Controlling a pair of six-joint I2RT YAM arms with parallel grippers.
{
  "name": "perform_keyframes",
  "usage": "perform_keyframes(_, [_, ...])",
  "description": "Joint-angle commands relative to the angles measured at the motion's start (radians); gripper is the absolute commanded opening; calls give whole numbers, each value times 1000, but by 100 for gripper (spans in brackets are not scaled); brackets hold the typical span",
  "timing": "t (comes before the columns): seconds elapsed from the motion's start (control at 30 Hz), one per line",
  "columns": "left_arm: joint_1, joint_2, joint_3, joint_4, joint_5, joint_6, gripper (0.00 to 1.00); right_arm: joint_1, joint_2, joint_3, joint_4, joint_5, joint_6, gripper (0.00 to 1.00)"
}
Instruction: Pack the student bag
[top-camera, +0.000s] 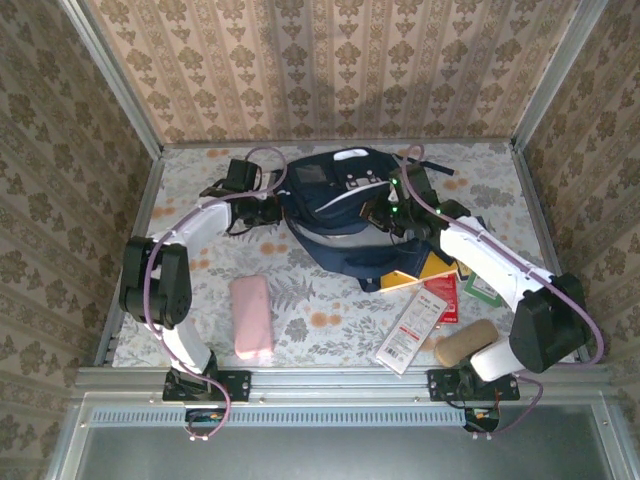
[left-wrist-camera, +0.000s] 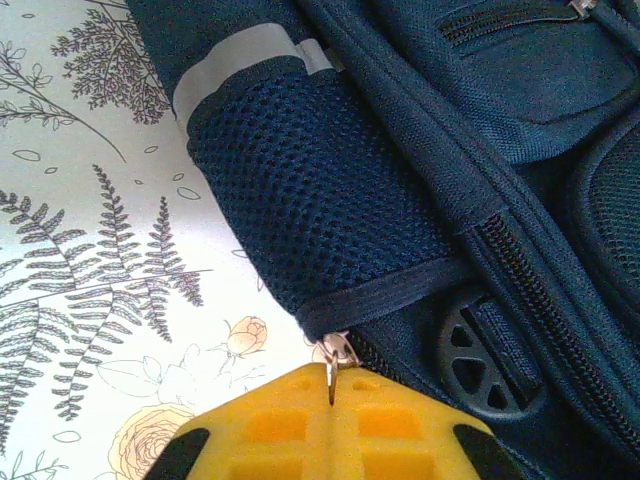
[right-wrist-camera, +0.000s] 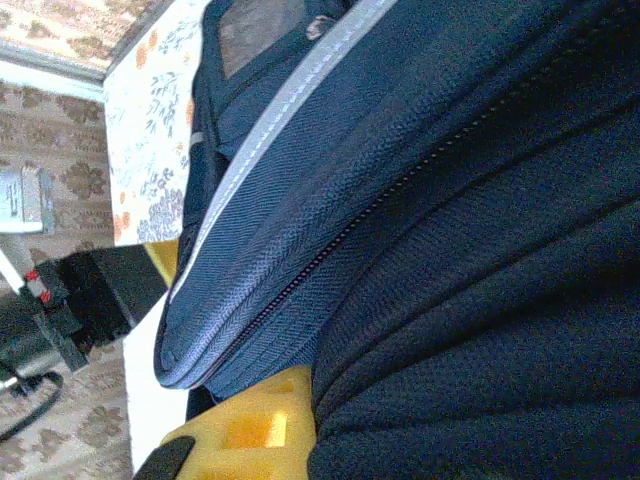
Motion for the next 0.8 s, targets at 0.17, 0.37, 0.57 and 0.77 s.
perform_keyframes(0.17, [91, -220, -94, 70, 56, -155, 49, 135, 147, 324, -163, 95, -254, 0])
perform_keyframes(0.37, [120, -460, -143, -33, -81, -144, 61, 200, 318, 563, -210, 90, -279, 0])
perform_keyframes(0.57, [134, -627, -202, -72, -154, -107, 62, 245, 503, 762, -269, 57, -338, 0])
perform_keyframes(0.77, [128, -678, -274, -78, -99, -103, 62, 248, 652, 859, -386, 190, -388, 9])
